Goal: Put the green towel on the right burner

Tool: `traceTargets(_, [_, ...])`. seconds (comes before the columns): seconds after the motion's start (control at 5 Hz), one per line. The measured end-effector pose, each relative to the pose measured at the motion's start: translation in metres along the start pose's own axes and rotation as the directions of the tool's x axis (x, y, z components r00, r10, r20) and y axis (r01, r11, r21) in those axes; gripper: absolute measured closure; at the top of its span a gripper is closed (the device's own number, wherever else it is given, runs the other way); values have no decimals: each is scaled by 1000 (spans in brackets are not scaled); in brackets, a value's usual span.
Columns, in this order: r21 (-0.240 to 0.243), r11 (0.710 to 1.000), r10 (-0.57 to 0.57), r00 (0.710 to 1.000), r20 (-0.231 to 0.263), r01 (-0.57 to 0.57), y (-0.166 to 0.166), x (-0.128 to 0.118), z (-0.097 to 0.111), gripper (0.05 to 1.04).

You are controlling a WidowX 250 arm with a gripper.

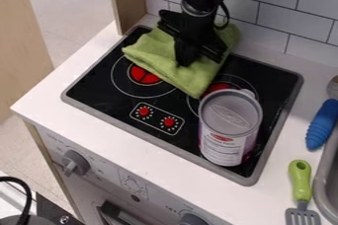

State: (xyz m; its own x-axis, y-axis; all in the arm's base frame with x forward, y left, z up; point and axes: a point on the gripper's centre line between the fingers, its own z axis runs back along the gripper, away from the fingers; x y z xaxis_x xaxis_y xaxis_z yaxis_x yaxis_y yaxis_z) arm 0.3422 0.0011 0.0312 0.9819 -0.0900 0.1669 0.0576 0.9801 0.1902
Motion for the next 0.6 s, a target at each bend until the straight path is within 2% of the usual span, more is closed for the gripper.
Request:
traceTargets(0.2, [-47,999,-9,1000,-9,8,-20,1,5,1031])
traceTargets(0.4, [-53,999,1,1000,-20,-2,-42,6,8,1031])
traceTargets(0.6, [-42,999,-3,1000,-1,3,-62,11,11,1031])
